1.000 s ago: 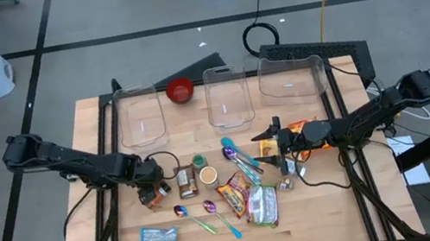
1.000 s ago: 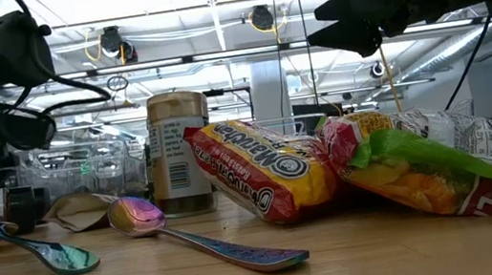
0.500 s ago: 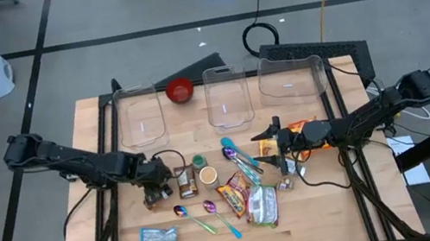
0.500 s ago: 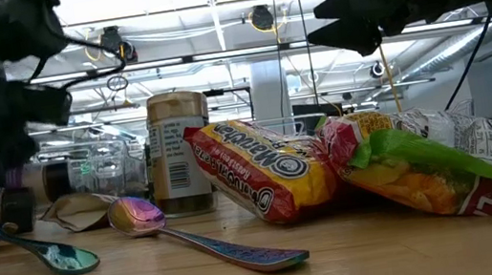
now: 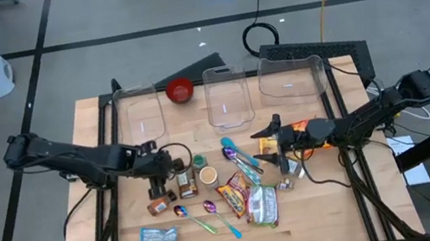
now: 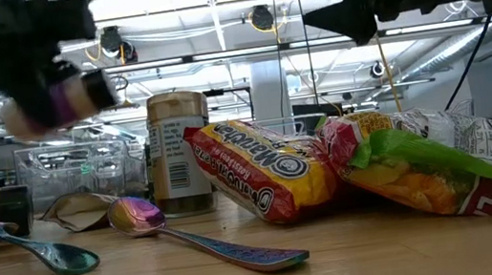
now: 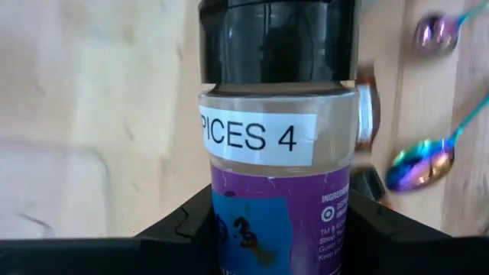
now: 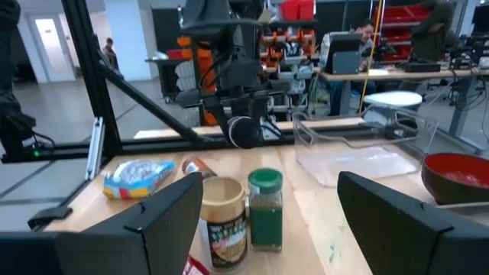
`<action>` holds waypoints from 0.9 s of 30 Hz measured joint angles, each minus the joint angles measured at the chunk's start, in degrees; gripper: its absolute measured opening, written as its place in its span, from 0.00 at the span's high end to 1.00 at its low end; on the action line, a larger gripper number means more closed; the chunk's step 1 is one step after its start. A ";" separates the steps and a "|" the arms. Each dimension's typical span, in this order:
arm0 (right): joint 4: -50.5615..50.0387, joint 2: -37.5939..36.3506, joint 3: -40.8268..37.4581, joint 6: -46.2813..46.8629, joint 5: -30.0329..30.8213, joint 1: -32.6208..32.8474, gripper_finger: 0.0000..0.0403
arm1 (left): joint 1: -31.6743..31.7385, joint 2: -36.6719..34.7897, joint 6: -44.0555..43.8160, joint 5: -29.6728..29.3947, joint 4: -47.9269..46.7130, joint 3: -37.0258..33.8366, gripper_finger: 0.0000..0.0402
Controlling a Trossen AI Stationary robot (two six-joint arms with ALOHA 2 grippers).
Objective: Pick & Place Food Item
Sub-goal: Put the violet seasoning bottle into the left transparent bin
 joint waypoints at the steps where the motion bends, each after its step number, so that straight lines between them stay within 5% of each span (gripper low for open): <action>1: 0.56 0.04 0.00 0.00 0.00 0.00 0.27 | 0.03 0.00 1.37 -0.99 0.97 0.59 0.55; 6: 6.72 3.73 0.02 0.00 0.00 0.00 0.27 | 1.85 0.00 10.79 -1.31 13.79 1.30 0.55; 13: 16.23 13.04 1.33 0.00 0.01 0.00 0.27 | 6.90 -0.44 20.10 7.78 30.63 1.30 0.55; 27: 26.58 28.44 12.44 -5.01 -0.21 -2.01 0.27 | 15.28 5.30 22.05 23.27 60.95 1.34 0.55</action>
